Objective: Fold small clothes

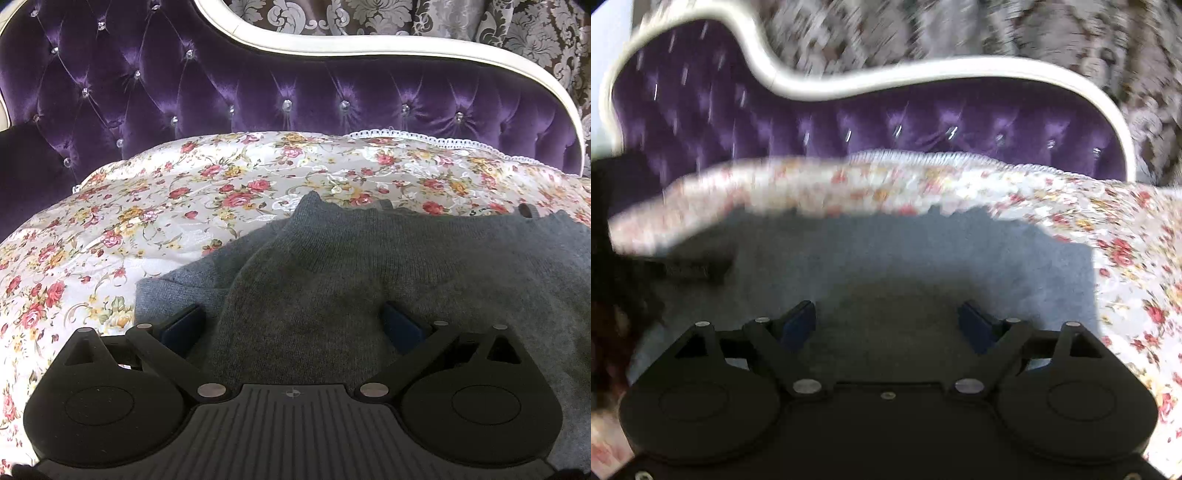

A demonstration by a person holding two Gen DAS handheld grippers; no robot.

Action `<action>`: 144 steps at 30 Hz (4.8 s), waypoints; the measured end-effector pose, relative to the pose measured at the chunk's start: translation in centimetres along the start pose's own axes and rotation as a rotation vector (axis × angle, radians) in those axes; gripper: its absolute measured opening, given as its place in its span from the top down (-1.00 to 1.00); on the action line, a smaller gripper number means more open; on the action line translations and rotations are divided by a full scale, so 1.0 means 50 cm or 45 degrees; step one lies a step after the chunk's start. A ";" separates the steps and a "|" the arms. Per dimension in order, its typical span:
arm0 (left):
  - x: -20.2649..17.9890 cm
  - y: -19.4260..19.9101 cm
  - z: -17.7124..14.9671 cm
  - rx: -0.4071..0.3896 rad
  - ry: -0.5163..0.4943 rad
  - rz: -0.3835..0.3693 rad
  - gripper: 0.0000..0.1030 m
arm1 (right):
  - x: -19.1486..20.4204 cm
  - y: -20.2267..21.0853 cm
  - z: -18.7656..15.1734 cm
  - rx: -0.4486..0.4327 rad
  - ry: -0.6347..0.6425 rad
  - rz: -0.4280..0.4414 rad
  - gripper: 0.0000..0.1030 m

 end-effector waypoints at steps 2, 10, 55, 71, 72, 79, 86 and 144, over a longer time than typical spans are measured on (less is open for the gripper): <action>0.000 0.000 0.000 -0.002 0.001 0.000 -1.00 | -0.045 0.032 0.019 -0.065 -0.090 -0.003 -0.67; 0.000 0.000 0.000 -0.003 0.001 0.003 -1.00 | -0.234 0.059 0.018 0.009 -0.269 -0.037 -0.72; -0.189 0.005 0.016 0.366 -0.195 -0.096 -1.00 | -0.281 0.048 -0.030 0.268 -0.574 0.563 -0.89; -0.186 0.003 0.016 0.353 -0.191 -0.112 -1.00 | -0.242 -0.021 -0.011 0.325 -0.697 0.727 -0.40; -0.185 0.003 0.016 0.352 -0.191 -0.113 -1.00 | -0.239 -0.027 -0.009 0.329 -0.693 0.724 -0.40; -0.182 0.007 0.021 0.336 -0.191 -0.130 -1.00 | -0.240 -0.047 -0.007 0.353 -0.718 0.664 -0.19; -0.169 0.088 0.004 0.261 -0.197 -0.191 -0.78 | -0.285 -0.052 -0.036 0.355 -0.854 0.643 0.51; -0.004 0.321 -0.263 0.095 0.040 -0.183 -0.84 | 0.442 -0.183 0.100 0.670 0.122 0.572 -0.07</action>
Point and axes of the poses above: each gripper's, at about its wrist camera, not at the fingertips, and y roughly against the way its jaws point, x to its left, z to its top, the point moved 9 cm from there along -y, roughly the way its jaws point, and after that the axes turned 6 degrees about z, right-handed, at the moved point
